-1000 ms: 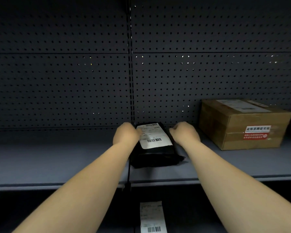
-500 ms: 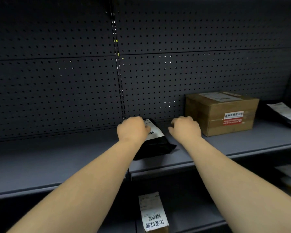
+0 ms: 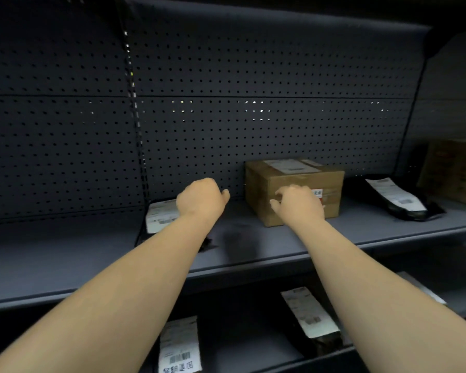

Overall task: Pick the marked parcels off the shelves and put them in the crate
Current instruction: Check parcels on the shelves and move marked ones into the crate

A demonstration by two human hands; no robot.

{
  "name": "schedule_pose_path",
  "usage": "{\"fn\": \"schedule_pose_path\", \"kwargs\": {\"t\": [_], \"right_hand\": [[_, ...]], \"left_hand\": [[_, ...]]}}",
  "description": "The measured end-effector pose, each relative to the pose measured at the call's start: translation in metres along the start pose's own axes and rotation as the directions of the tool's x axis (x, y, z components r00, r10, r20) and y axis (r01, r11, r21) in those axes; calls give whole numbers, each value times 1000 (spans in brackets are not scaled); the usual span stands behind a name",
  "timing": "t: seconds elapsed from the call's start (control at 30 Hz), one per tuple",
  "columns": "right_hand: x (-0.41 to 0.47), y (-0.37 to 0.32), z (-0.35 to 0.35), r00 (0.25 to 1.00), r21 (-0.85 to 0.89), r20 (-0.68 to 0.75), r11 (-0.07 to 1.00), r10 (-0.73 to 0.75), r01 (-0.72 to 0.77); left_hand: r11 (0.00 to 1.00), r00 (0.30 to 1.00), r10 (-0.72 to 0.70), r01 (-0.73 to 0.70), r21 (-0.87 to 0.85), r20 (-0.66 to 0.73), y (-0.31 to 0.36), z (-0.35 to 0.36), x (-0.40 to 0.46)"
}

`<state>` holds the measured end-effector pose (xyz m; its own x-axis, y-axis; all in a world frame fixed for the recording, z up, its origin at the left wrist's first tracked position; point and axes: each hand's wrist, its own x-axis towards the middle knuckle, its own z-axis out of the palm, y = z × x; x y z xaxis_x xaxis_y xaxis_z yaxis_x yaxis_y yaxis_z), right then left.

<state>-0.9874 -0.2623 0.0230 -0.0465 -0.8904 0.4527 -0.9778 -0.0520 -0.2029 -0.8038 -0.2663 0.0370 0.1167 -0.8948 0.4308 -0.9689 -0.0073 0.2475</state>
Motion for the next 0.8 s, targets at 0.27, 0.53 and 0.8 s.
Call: {"fn": "schedule_pose_path", "kwargs": {"t": [0.27, 0.53, 0.8], "right_hand": [[21, 104, -29, 999, 64, -25, 997, 34, -32], [51, 172, -28, 984, 399, 14, 902, 177, -168], [90, 192, -8, 882, 824, 288, 373, 373, -427]], "left_hand": [[992, 993, -114, 112, -63, -25, 87, 12, 1], [953, 964, -262, 251, -171, -39, 125, 27, 7], [789, 893, -440, 432, -437, 89, 120, 31, 40]]}}
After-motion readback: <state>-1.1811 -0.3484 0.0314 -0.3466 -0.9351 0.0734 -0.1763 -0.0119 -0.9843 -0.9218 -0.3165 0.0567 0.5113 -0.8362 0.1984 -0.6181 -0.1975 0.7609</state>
